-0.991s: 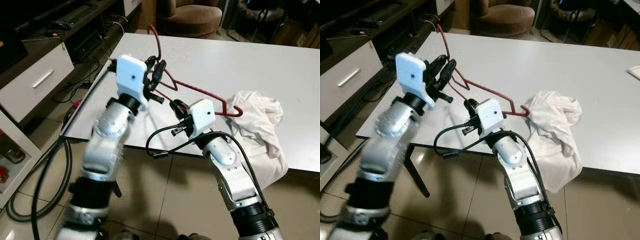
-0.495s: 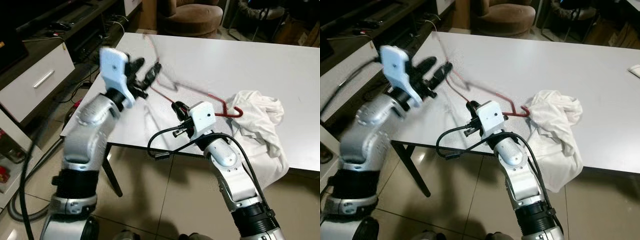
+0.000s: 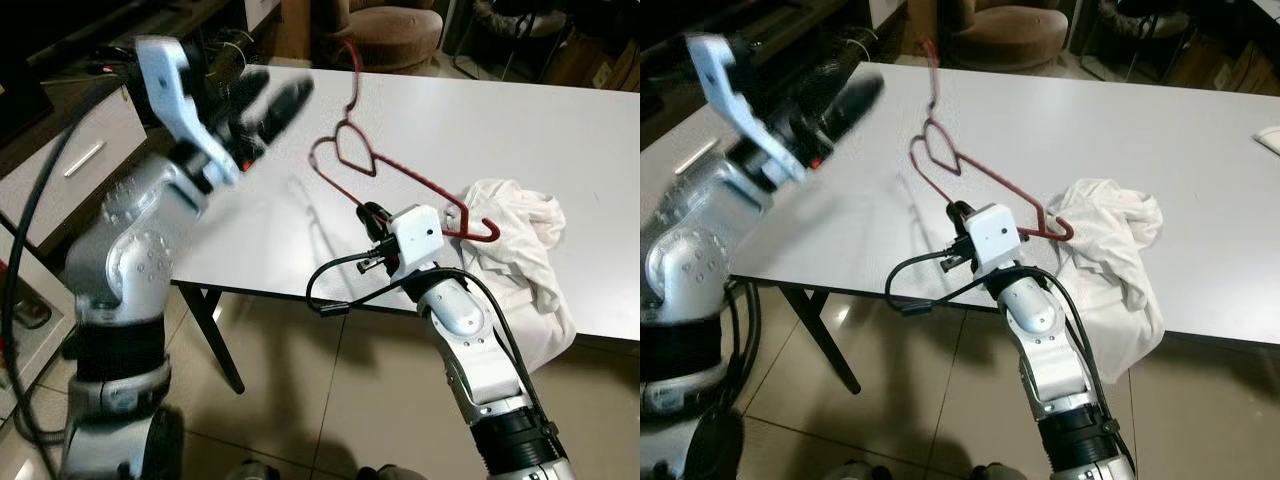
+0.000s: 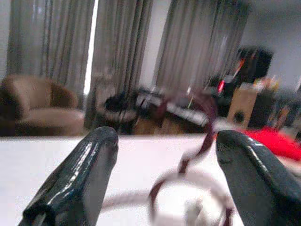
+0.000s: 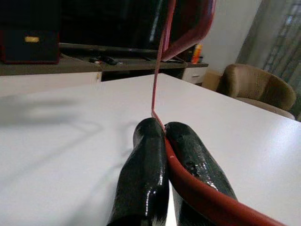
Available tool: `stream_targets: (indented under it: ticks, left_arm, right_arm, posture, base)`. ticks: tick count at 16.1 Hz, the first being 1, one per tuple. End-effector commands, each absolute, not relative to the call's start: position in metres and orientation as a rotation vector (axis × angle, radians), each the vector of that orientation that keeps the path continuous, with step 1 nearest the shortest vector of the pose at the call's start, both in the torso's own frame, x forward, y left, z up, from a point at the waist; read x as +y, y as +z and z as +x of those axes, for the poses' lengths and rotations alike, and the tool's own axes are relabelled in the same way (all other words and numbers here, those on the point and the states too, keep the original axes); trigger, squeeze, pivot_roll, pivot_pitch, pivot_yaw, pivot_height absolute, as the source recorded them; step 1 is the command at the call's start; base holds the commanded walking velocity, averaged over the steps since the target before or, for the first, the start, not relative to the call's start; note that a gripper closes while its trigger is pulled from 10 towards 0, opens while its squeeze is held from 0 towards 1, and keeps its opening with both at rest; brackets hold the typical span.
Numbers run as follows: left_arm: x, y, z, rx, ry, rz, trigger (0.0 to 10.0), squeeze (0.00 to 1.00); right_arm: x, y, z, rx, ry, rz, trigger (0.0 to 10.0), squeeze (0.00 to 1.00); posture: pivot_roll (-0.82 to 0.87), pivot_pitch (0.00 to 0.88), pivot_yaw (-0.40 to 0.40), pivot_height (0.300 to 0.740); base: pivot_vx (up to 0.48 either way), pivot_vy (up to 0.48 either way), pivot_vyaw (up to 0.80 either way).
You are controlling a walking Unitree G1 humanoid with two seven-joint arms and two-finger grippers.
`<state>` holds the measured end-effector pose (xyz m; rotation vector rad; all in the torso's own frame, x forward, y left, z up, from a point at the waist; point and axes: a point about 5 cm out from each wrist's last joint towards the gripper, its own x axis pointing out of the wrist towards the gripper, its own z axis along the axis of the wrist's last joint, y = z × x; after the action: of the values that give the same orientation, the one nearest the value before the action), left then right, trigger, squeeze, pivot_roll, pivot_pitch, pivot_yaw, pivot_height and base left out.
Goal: Hang hanger
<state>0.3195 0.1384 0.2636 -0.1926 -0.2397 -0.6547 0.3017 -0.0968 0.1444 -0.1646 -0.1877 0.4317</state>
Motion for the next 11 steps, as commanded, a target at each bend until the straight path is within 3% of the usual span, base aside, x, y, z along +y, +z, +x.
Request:
stream_targets:
  ticks: [1, 2, 3, 4, 7, 9, 11]
  left_arm:
    - [0.139, 0.249, 0.319, -0.198, -0.626, -0.120, 10.0, 0.00]
    - [0.140, 0.233, 0.316, -0.187, -0.553, -0.052, 10.0, 0.00]
    - [0.145, 0.211, 0.305, -0.213, -0.374, 0.008, 10.0, 0.00]
    - [0.144, 0.198, 0.293, -0.214, -0.284, 0.013, 10.0, 0.00]
    - [0.133, 0.173, 0.286, -0.123, -0.264, -0.009, 10.0, 0.00]
    - [0.129, 0.160, 0.286, -0.094, -0.205, -0.014, 10.0, 0.00]
    - [0.126, 0.165, 0.289, -0.130, -0.194, -0.005, 10.0, 0.00]
  right_arm:
    - [-0.106, 0.147, 0.302, -0.215, 0.376, -0.149, 0.0, 0.00]
    - [-0.118, 0.150, 0.298, -0.241, 0.306, -0.157, 0.0, 0.00]
    - [-0.140, 0.159, 0.279, -0.323, 0.167, -0.260, 0.0, 0.00]
    - [-0.146, 0.168, 0.259, -0.407, 0.113, -0.378, 0.0, 0.00]
    - [-0.144, 0.169, 0.239, -0.459, 0.074, -0.491, 0.0, 0.00]
    - [-0.158, 0.157, 0.239, -0.420, 0.004, -0.568, 0.0, 0.00]
    - [-0.152, 0.153, 0.246, -0.411, 0.016, -0.567, 0.0, 0.00]
  posture:
    - [-0.14, 0.053, 0.033, 0.740]
    - [-0.13, 0.052, 0.028, 0.740]
    - [-0.13, 0.050, 0.027, 0.740]
    - [-0.13, 0.045, 0.018, 0.740]
    - [-0.14, 0.034, 0.009, 0.740]
    - [-0.14, 0.031, 0.012, 0.740]
    - [-0.13, 0.031, 0.008, 0.740]
  base:
    - [0.000, 0.000, 0.00]
    - [0.000, 0.000, 0.00]
    - [0.000, 0.000, 0.00]
    - [0.000, 0.000, 0.00]
    - [0.000, 0.000, 0.00]
    - [0.000, 0.000, 0.00]
    - [0.000, 0.000, 0.00]
